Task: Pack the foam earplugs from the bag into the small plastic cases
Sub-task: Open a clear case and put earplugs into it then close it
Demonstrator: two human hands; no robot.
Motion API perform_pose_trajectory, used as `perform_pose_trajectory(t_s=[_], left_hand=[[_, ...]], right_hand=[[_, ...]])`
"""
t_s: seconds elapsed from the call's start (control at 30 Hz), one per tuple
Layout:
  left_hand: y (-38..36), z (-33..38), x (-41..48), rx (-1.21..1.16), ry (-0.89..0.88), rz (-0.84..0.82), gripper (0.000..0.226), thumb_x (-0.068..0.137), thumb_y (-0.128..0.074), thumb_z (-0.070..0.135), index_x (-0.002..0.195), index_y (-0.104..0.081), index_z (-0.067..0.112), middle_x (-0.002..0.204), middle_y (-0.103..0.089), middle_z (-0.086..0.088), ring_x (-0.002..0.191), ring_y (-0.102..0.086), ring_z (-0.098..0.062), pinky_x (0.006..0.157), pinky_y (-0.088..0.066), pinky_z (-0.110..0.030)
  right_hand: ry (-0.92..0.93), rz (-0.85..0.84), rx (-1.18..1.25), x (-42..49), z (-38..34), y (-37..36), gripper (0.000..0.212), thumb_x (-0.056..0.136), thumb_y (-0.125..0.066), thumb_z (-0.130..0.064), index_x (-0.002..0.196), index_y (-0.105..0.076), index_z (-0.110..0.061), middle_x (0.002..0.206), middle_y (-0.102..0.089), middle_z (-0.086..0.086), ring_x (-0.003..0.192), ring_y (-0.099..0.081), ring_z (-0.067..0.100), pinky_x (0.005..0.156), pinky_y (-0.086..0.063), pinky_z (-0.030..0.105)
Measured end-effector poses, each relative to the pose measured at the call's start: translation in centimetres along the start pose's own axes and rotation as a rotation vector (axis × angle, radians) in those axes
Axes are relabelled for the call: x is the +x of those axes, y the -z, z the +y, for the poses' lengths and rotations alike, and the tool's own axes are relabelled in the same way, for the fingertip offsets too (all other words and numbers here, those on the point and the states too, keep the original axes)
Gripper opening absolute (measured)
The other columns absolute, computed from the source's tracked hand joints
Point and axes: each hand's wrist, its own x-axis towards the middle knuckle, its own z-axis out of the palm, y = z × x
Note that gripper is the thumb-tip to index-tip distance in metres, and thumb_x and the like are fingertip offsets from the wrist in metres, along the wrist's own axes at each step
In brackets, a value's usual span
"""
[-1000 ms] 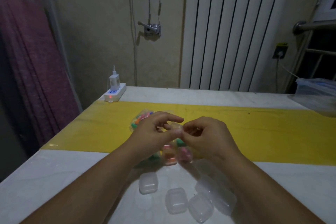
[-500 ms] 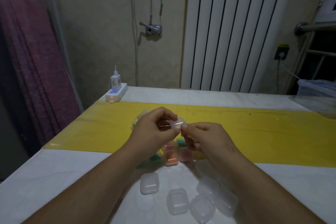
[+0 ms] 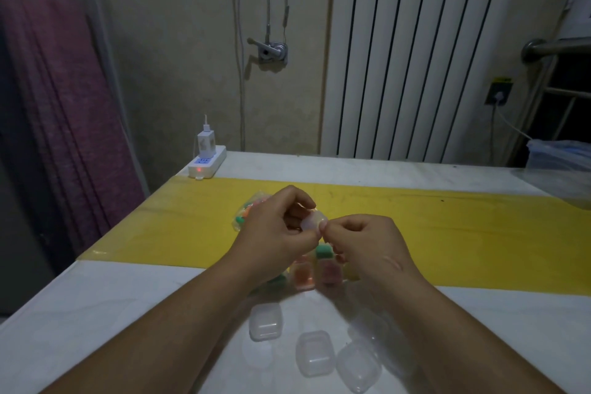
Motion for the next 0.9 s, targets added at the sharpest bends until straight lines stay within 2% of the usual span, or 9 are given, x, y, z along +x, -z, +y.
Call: perform_pose_trajectory(t_s=[0.1,0.2,0.3,0.43,0.53,0.6,0.67,0.8,0.9], left_hand=[[-0.1,0.3,-0.2,-0.04,0.04,-0.043,0.024,0.081,-0.075,0.01,0.099,-0.064,0.021,0.078,-0.066,0.005,0.072,-0.064,-0.007,0.065,-0.055,-0.026],[-0.1,0.4,-0.3,-0.055,0.078,-0.088,0.023,0.087,-0.068,0.009,0.102,-0.066,0.025,0.081,-0.068,-0.004,0.076,-0.066,-0.019,0.068,-0.058,-0.038],[0.2,1.1,0.0,-0.252,0.187,-0.05,0.025,0.096,-0.051,0.003,0.105,-0.068,0.019,0.086,-0.064,-0.014,0.074,-0.069,-0.021,0.071,-0.06,-0.037],[0.5,1.2,0.2,-0.346,0.263,-0.043,0.046,0.092,-0.036,-0.011,0.103,-0.07,0.019,0.082,-0.063,-0.006,0.078,-0.072,-0.027,0.073,-0.061,-0.038],[0.5,1.2,0.0,-0.302,0.283,-0.097,0.045,0.089,-0.043,-0.013,0.097,-0.073,0.02,0.095,-0.065,-0.006,0.077,-0.072,-0.018,0.071,-0.06,-0.034],[0.6,1.3,-0.1,-0.22,0.272,-0.12,0.034,0.085,-0.059,-0.01,0.099,-0.073,0.018,0.1,-0.065,0.002,0.076,-0.07,-0.005,0.067,-0.058,-0.024],[0.6,1.2,-0.2,-0.089,0.212,-0.125,0.033,0.078,-0.074,-0.002,0.101,-0.071,0.021,0.099,-0.065,0.01,0.078,-0.066,0.003,0.066,-0.055,-0.015],[0.6,0.8,-0.1,0.002,0.174,-0.065,0.036,0.073,-0.08,0.003,0.099,-0.07,0.026,0.094,-0.065,0.012,0.081,-0.064,-0.001,0.063,-0.053,-0.012],[0.6,0.6,0.0,0.015,0.168,-0.055,0.035,0.073,-0.081,0.004,0.1,-0.071,0.024,0.092,-0.065,0.013,0.082,-0.064,-0.003,0.065,-0.056,-0.017]], right_hand=[[-0.023,-0.008,-0.007,-0.1,-0.4,0.2,0.026,0.081,-0.071,-0.019,0.056,-0.07,-0.013,0.052,-0.052,-0.003,0.052,-0.045,0.012,0.051,-0.038,0.022],[-0.049,-0.011,-0.019,-0.1,-0.3,0.5,0.025,0.079,-0.069,-0.012,0.054,-0.068,-0.011,0.049,-0.049,-0.002,0.043,-0.041,0.009,0.04,-0.033,0.014],[-0.057,-0.011,-0.046,0.4,0.1,1.0,0.017,0.077,-0.065,-0.008,0.065,-0.065,0.005,0.056,-0.044,0.004,0.051,-0.038,0.015,0.05,-0.034,0.022],[-0.073,-0.044,-0.016,1.3,0.4,1.3,0.017,0.08,-0.066,-0.009,0.069,-0.069,0.003,0.055,-0.05,0.001,0.05,-0.045,0.014,0.059,-0.045,0.03],[-0.07,-0.054,0.056,1.2,0.4,1.3,0.016,0.082,-0.068,-0.009,0.07,-0.071,0.002,0.057,-0.054,0.004,0.054,-0.049,0.016,0.061,-0.05,0.033],[-0.079,-0.061,0.098,1.2,0.4,1.4,0.015,0.083,-0.068,-0.008,0.072,-0.074,0.001,0.058,-0.057,0.004,0.055,-0.051,0.016,0.061,-0.051,0.032],[-0.082,-0.065,0.144,1.2,0.3,1.3,0.016,0.084,-0.068,-0.008,0.073,-0.074,0.001,0.061,-0.059,0.007,0.057,-0.053,0.019,0.065,-0.051,0.035],[-0.011,0.067,0.245,1.3,-0.4,1.8,0.014,0.087,-0.062,0.006,0.084,-0.073,-0.002,0.074,-0.068,0.013,0.059,-0.061,0.016,0.064,-0.058,0.029],[0.122,0.084,0.183,1.1,-0.6,1.9,0.016,0.089,-0.063,0.003,0.089,-0.074,-0.009,0.075,-0.073,0.005,0.059,-0.063,0.01,0.059,-0.057,0.024]])
